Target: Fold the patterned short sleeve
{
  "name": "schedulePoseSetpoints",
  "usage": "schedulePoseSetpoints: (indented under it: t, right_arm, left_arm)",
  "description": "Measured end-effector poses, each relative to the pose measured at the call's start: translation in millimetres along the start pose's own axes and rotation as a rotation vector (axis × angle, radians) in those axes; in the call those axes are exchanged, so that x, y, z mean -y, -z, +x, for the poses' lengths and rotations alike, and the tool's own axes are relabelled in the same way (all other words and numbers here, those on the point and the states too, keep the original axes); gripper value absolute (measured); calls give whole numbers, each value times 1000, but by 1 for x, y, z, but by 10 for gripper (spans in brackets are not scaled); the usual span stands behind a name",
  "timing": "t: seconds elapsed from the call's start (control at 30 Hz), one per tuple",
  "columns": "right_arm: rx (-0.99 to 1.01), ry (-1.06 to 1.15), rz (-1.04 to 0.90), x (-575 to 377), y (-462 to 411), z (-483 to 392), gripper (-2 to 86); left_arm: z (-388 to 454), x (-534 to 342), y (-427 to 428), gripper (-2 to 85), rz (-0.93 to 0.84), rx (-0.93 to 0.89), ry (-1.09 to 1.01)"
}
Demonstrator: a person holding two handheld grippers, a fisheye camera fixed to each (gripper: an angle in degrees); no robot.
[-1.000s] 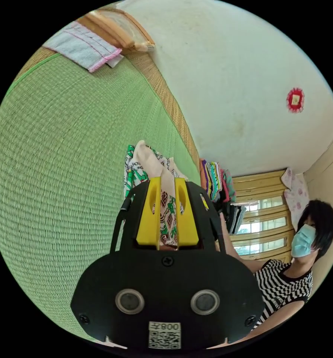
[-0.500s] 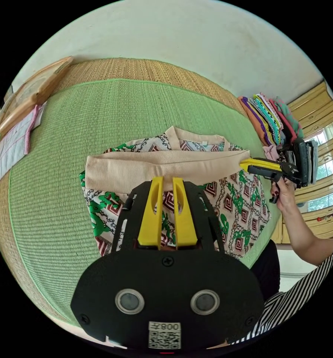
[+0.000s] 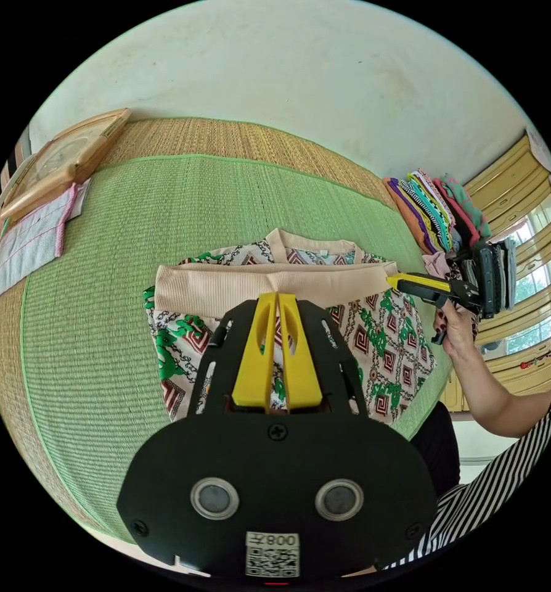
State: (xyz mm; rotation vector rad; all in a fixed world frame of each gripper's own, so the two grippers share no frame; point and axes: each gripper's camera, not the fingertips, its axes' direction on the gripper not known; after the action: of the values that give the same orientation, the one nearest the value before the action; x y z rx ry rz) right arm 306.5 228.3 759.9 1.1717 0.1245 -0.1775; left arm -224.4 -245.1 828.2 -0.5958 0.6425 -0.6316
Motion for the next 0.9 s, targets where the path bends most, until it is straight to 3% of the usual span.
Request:
schedulePoseSetpoints:
  t: [0.2, 0.47, 0.7, 0.9]
  right_arm:
    - [4, -26, 46, 6, 9, -2, 0]
    - [16, -71, -40, 14, -23, 3, 5]
    - [16, -86, 41, -6, 0, 15, 16]
    - [-23, -148, -24, -15, -20, 41, 2]
  left_arm:
    - [3, 5, 2, 3, 33, 2, -6]
    - [-10, 6, -33, 8, -72, 52, 24]
    - [-22, -17, -14, 16, 21, 15, 39]
    - [-57, -39, -12, 5, 0, 126, 144]
